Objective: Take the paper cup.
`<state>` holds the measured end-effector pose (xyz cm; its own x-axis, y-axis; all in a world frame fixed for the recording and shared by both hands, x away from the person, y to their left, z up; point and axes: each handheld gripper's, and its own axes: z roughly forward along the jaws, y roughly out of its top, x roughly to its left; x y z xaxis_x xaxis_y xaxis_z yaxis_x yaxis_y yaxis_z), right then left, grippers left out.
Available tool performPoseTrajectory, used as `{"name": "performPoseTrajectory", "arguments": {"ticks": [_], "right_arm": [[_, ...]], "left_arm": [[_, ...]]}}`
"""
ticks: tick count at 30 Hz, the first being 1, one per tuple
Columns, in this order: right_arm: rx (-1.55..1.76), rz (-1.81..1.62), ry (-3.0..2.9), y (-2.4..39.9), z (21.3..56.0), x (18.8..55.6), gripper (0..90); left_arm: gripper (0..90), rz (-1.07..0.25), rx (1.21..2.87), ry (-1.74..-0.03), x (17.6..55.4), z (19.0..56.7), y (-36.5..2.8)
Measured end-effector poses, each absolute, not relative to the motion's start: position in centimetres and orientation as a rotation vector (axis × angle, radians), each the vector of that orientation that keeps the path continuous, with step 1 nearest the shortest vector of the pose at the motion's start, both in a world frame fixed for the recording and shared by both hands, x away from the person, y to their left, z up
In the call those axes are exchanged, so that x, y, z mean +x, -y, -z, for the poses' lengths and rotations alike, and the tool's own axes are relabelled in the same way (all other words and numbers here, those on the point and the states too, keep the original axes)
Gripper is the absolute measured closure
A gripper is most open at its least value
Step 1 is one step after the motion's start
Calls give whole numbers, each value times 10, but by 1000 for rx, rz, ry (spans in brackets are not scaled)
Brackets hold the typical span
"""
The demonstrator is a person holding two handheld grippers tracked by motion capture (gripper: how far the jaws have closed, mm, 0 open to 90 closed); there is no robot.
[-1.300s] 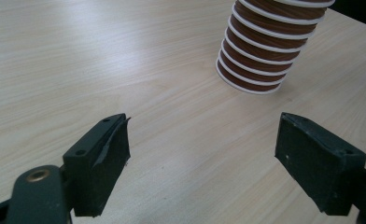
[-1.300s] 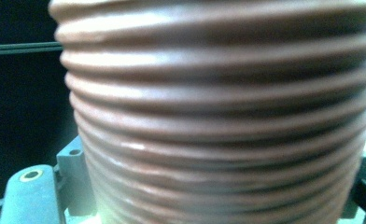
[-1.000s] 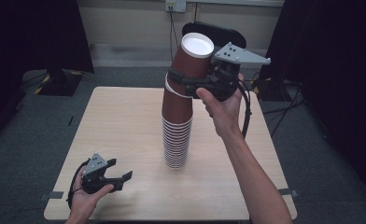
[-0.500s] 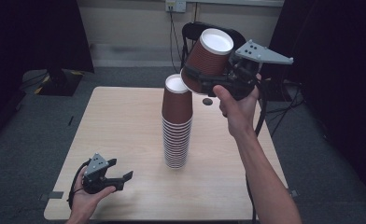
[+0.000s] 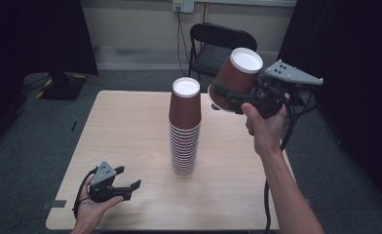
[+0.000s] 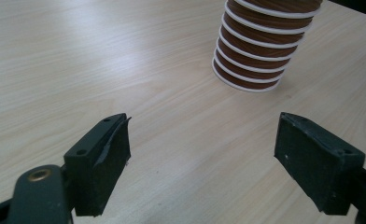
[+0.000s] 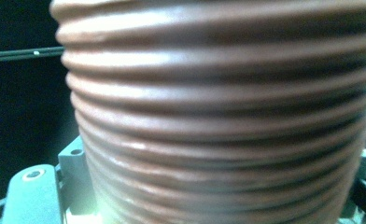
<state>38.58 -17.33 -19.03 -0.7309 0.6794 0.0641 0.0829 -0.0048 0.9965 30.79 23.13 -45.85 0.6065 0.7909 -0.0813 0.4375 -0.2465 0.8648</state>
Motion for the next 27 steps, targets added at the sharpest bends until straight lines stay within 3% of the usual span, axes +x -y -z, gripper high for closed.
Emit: {"name": "performPoseTrajectory", "arguments": {"ticks": [10, 16, 27], "right_arm": [[862, -1760, -1883, 185, 230, 377, 153], [908, -1745, -1924, 188, 254, 373, 153], [1026, -1772, -1949, 199, 298, 362, 153]], "left_arm": [[196, -488, 1871, -953, 308, 459, -227], [249, -500, 1850, -907, 306, 459, -222], [235, -538, 1820, -835, 305, 455, -210]]}}
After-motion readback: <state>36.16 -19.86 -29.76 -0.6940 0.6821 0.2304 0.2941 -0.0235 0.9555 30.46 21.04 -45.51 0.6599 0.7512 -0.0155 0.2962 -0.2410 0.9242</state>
